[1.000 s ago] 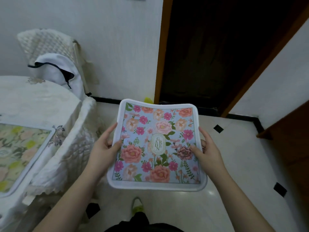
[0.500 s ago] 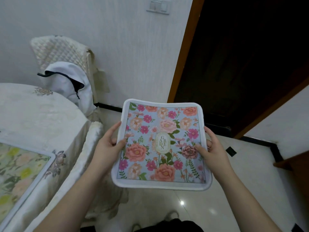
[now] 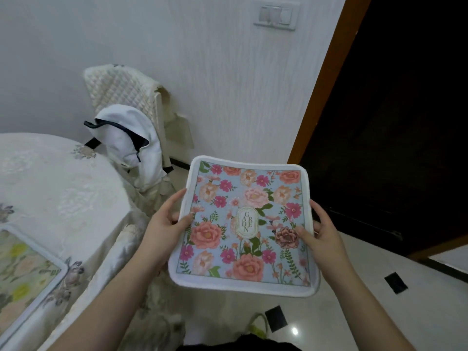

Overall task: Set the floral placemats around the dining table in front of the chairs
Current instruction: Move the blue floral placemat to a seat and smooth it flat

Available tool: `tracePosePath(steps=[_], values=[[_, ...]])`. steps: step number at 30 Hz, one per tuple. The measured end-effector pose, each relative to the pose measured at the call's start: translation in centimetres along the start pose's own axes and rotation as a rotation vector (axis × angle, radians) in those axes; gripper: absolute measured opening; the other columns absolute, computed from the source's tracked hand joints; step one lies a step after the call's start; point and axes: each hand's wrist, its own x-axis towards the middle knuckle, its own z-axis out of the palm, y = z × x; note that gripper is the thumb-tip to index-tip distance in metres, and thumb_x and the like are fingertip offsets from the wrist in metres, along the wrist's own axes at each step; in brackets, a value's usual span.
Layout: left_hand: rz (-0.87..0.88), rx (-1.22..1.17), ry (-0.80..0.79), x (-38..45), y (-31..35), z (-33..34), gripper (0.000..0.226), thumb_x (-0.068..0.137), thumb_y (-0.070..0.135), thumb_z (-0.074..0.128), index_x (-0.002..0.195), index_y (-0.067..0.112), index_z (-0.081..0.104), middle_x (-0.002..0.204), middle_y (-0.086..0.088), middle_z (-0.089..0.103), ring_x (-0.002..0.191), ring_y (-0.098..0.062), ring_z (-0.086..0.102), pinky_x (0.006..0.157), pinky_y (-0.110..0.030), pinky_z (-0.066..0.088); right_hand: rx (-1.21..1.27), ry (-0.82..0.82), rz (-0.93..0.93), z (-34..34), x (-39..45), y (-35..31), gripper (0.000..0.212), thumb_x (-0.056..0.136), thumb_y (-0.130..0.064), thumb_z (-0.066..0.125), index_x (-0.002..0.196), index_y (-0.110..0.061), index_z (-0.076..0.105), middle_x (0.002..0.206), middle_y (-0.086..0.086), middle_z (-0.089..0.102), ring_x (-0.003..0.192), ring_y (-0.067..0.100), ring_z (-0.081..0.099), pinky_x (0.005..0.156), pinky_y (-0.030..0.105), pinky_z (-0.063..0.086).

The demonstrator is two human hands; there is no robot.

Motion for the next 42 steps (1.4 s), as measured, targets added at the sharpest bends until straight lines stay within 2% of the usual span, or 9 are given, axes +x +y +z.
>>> tracePosePath(steps=[5, 12, 16, 21, 24, 29, 31, 36, 42], values=[[0.013, 0.021, 0.089, 2.1, 1.5, 0.5, 0.057, 0.096, 0.013, 0.062, 0.141, 0.042, 0.042, 0.092, -0.004, 0.078, 0.079, -0.027, 0.076, 0.068, -0.047, 0.062, -0.023, -0.112, -0.012, 0.1, 5.7, -2.2, 0.069, 0.091, -0.015, 0.068, 0.146, -0.039, 0.034, 0.107, -0.004, 0.073, 0.089, 0.014, 0.074, 0.074, 0.045, 0.061], [-0.014, -0.039, 0.250, 5.0, 2.6, -2.5, 0.054, 0.096, 0.011, 0.063, 0.137, 0.042, 0.046, 0.088, -0.004, 0.078, 0.076, -0.028, 0.076, 0.057, -0.039, 0.062, 0.026, -0.248, -0.045, 4.7, 11.8, -5.3, 0.069, 0.092, -0.010, 0.066, 0.145, -0.039, 0.033, 0.104, -0.003, 0.075, 0.090, 0.019, 0.074, 0.076, 0.049, 0.060], [-0.009, 0.001, 0.332, 7.1, 2.7, -5.8, 0.053, 0.096, 0.015, 0.063, 0.137, 0.044, 0.047, 0.085, -0.008, 0.077, 0.075, -0.026, 0.076, 0.061, -0.042, 0.062, 0.022, -0.334, -0.066, 8.4, 14.6, -7.5, 0.068, 0.091, -0.009, 0.066, 0.143, -0.038, 0.034, 0.103, -0.003, 0.075, 0.088, 0.021, 0.074, 0.072, 0.046, 0.061], [-0.033, -0.123, 0.375, 11.1, 2.6, -10.1, 0.051, 0.097, 0.016, 0.062, 0.134, 0.046, 0.047, 0.087, -0.008, 0.078, 0.078, -0.027, 0.076, 0.064, -0.046, 0.062, 0.003, -0.406, -0.088, 14.2, 19.2, -11.0, 0.065, 0.091, -0.011, 0.066, 0.141, -0.040, 0.035, 0.103, -0.003, 0.075, 0.086, 0.020, 0.075, 0.062, 0.034, 0.061], [-0.047, -0.223, 0.412, 12.9, 2.7, -11.7, 0.049, 0.098, 0.013, 0.059, 0.135, 0.043, 0.046, 0.086, -0.010, 0.077, 0.074, -0.028, 0.076, 0.052, -0.036, 0.061, -0.040, -0.444, -0.079, 17.1, 21.9, -12.6, 0.067, 0.092, -0.011, 0.066, 0.144, -0.039, 0.035, 0.106, -0.001, 0.074, 0.087, 0.022, 0.074, 0.070, 0.047, 0.061], [-0.077, -0.156, 0.460, 16.4, 2.2, -15.4, 0.055, 0.096, 0.019, 0.064, 0.140, 0.044, 0.043, 0.086, -0.007, 0.078, 0.077, -0.026, 0.076, 0.069, -0.048, 0.062, -0.043, -0.490, -0.083, 21.6, 25.0, -14.3, 0.064, 0.093, -0.012, 0.064, 0.142, -0.042, 0.037, 0.108, 0.001, 0.074, 0.087, 0.024, 0.075, 0.068, 0.046, 0.061], [-0.086, -0.135, 0.472, 17.5, 2.2, -16.6, 0.054, 0.095, 0.022, 0.064, 0.138, 0.047, 0.043, 0.086, -0.007, 0.078, 0.076, -0.025, 0.076, 0.070, -0.049, 0.061, -0.034, -0.502, -0.058, 23.2, 26.0, -14.6, 0.063, 0.093, -0.010, 0.063, 0.141, -0.042, 0.038, 0.106, 0.000, 0.074, 0.086, 0.024, 0.075, 0.065, 0.043, 0.061], [-0.083, -0.202, 0.532, 19.4, 2.1, -18.7, 0.053, 0.096, 0.020, 0.063, 0.136, 0.048, 0.044, 0.088, -0.007, 0.078, 0.079, -0.028, 0.076, 0.070, -0.051, 0.061, -0.050, -0.582, -0.014, 27.0, 29.5, -16.4, 0.063, 0.092, -0.012, 0.064, 0.138, -0.045, 0.038, 0.102, 0.002, 0.076, 0.085, 0.029, 0.074, 0.070, 0.052, 0.060], [-0.141, -0.270, 0.683, 21.9, 1.3, -20.0, 0.057, 0.095, 0.019, 0.064, 0.141, 0.045, 0.042, 0.090, -0.010, 0.077, 0.082, -0.029, 0.076, 0.076, -0.055, 0.060, -0.065, -0.720, -0.073, 32.3, 34.6, -18.0, 0.061, 0.091, -0.006, 0.064, 0.135, -0.043, 0.042, 0.101, 0.001, 0.076, 0.083, 0.028, 0.075, 0.063, 0.042, 0.061]])
